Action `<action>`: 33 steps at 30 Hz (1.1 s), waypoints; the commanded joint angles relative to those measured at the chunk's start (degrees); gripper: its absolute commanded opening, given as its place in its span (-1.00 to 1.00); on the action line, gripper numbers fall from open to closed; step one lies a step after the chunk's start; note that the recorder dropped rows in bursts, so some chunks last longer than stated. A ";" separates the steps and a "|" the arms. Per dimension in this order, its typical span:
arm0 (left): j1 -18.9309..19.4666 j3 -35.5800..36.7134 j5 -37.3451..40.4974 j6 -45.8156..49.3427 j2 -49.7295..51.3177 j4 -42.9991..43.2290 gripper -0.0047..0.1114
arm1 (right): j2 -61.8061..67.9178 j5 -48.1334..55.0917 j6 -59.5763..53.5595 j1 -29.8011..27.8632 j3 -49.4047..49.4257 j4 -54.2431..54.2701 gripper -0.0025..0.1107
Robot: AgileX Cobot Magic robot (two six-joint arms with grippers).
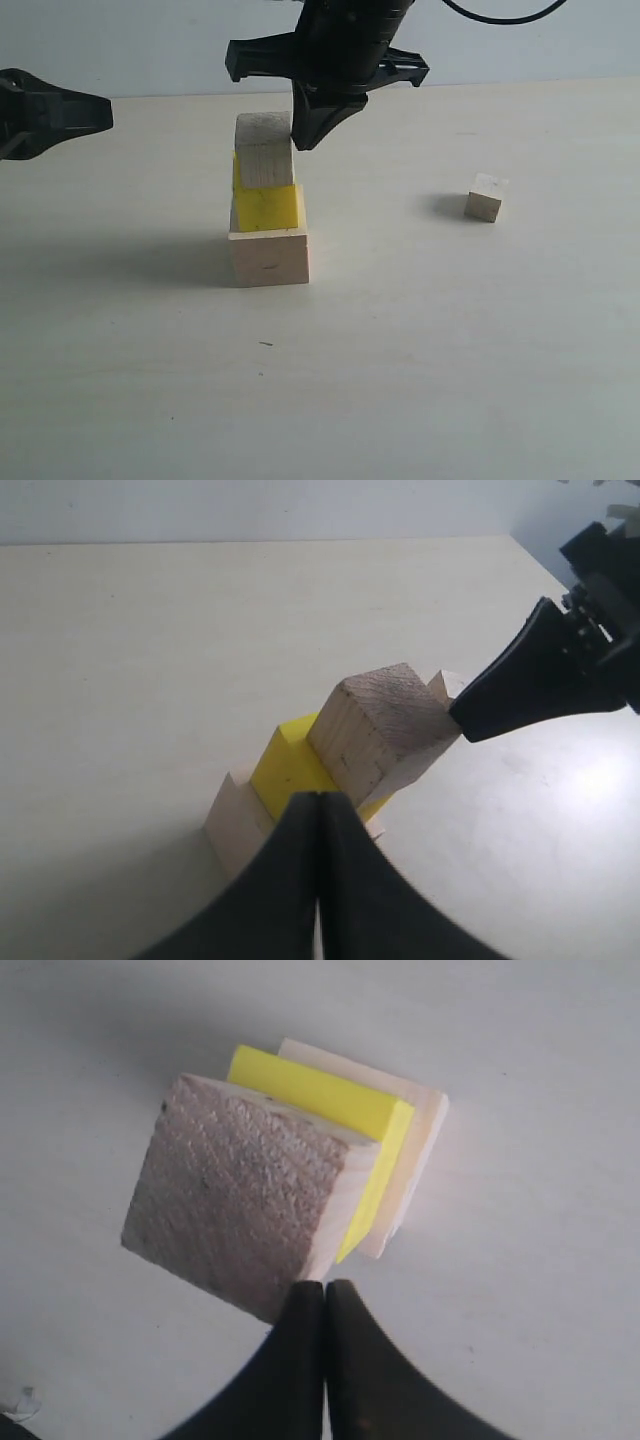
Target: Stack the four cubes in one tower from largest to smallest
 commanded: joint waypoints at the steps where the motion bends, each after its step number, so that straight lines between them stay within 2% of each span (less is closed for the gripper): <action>1: 0.01 0.12 0.63 0.03 0.12 -0.34 -0.92 | -0.27 -0.04 -0.56 -0.06 0.22 0.31 -0.96; 10: 0.01 0.12 0.46 0.03 0.12 -0.34 -0.92 | -0.16 -1.56 0.19 -0.06 0.22 -4.30 -0.96; 33: 0.01 0.12 0.46 0.03 0.12 -0.34 -0.92 | 2.95 -4.33 -3.16 -0.06 0.22 0.00 -0.96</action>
